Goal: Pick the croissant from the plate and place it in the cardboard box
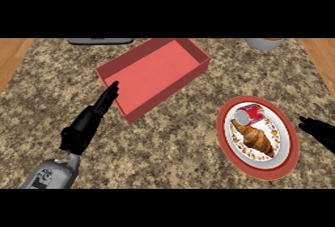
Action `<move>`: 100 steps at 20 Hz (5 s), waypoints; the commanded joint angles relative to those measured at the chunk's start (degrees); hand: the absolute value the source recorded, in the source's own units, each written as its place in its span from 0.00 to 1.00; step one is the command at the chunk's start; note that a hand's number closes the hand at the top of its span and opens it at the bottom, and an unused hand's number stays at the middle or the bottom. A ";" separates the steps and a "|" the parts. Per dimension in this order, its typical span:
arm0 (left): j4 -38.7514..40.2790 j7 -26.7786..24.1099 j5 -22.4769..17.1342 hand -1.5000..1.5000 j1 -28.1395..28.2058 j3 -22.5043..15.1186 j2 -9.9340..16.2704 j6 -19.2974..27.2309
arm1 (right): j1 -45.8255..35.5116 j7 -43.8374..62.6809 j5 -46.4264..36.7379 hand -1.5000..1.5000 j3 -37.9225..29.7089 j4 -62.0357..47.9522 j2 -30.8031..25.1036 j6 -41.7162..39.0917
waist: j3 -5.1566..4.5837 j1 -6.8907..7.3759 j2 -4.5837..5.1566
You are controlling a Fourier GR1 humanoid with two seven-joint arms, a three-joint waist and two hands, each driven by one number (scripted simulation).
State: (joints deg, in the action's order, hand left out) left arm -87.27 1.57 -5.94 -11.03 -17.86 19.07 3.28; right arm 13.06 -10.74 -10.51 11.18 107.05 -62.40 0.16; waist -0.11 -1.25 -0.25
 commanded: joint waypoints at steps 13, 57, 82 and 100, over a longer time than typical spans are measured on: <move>-0.32 2.49 3.34 0.50 -1.38 4.16 -4.24 -4.93 | -10.06 15.43 -6.94 0.00 2.06 -0.81 15.02 -15.53 | 0.10 1.28 0.25; -2.22 7.69 13.98 0.50 -2.74 10.90 -13.94 -10.74 | -18.43 6.56 -43.02 0.00 1.03 -30.18 43.20 -15.85 | 0.12 1.26 0.25; 1.70 2.06 13.56 0.50 -2.08 13.18 -13.92 -13.97 | -38.59 -2.19 -59.59 1.00 17.41 -31.97 60.43 -7.75 | 0.08 2.48 0.45; -3.77 6.01 13.78 0.50 0.29 13.72 -14.36 -13.42 | -32.75 3.40 -43.18 1.00 5.89 10.49 60.64 -29.17 | 0.12 0.77 0.02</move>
State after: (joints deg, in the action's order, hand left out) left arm -89.17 5.27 7.49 -10.57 -3.52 5.63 -10.84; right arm -22.19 -9.69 -57.05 20.14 108.88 -1.96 -25.54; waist -0.02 -0.42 -0.23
